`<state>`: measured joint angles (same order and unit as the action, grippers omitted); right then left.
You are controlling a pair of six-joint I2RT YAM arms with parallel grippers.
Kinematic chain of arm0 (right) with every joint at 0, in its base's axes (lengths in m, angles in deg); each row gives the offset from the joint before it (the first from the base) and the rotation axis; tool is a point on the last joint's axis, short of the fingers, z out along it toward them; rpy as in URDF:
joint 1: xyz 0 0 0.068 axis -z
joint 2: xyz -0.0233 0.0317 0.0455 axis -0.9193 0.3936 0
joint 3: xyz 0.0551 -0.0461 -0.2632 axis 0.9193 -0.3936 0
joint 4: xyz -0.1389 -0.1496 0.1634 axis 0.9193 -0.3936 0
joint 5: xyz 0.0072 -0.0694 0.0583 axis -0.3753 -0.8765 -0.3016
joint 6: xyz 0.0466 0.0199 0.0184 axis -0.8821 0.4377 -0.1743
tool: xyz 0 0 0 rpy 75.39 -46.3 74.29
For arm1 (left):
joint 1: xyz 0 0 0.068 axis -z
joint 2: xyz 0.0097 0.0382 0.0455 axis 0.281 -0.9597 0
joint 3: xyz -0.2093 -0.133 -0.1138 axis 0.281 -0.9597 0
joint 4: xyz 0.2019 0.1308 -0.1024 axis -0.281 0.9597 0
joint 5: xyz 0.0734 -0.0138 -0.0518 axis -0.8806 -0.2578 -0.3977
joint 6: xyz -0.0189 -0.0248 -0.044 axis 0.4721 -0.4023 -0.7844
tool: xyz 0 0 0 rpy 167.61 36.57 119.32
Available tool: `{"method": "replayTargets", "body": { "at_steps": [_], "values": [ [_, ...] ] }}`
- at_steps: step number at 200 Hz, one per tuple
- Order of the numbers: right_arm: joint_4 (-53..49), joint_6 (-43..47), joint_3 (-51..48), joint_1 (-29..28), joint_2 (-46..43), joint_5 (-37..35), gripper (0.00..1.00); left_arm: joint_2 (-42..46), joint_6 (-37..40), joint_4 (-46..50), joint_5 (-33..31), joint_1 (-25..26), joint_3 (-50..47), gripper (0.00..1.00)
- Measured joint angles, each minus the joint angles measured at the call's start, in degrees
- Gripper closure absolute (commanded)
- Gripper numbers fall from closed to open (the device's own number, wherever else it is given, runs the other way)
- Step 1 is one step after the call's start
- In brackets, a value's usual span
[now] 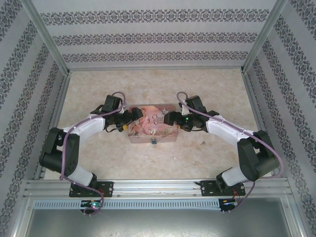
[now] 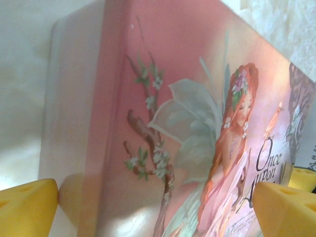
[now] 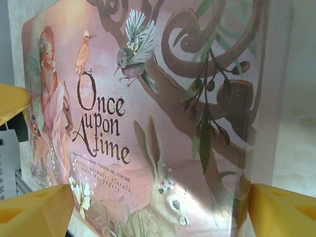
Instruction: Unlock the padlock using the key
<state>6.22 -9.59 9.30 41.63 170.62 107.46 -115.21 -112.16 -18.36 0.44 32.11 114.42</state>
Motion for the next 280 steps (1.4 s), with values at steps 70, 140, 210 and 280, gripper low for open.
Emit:
{"method": "replayTargets", "body": {
  "at_steps": [70, 140, 210, 280],
  "values": [
    [2.32, -1.62, 1.97, 2.29, 2.54, -3.45, 0.11, -14.45, 4.46, -0.68, -0.37, -0.11, 15.91, 0.0],
    [3.61, -1.86, 5.49, 3.76, 6.23, -5.95, 0.11, -23.34, 8.09, 0.55, -0.5, -0.17, 27.91, 0.01],
    [4.31, -2.89, 7.61, 4.85, 8.35, -7.72, 0.11, -28.06, 9.31, 2.95, -0.42, -0.2, 34.84, 0.01],
    [4.15, -2.62, 7.41, 4.83, 6.88, -11.78, 0.07, -28.24, 9.92, 4.39, 1.25, -0.55, 35.34, 0.01]
  ]
}}
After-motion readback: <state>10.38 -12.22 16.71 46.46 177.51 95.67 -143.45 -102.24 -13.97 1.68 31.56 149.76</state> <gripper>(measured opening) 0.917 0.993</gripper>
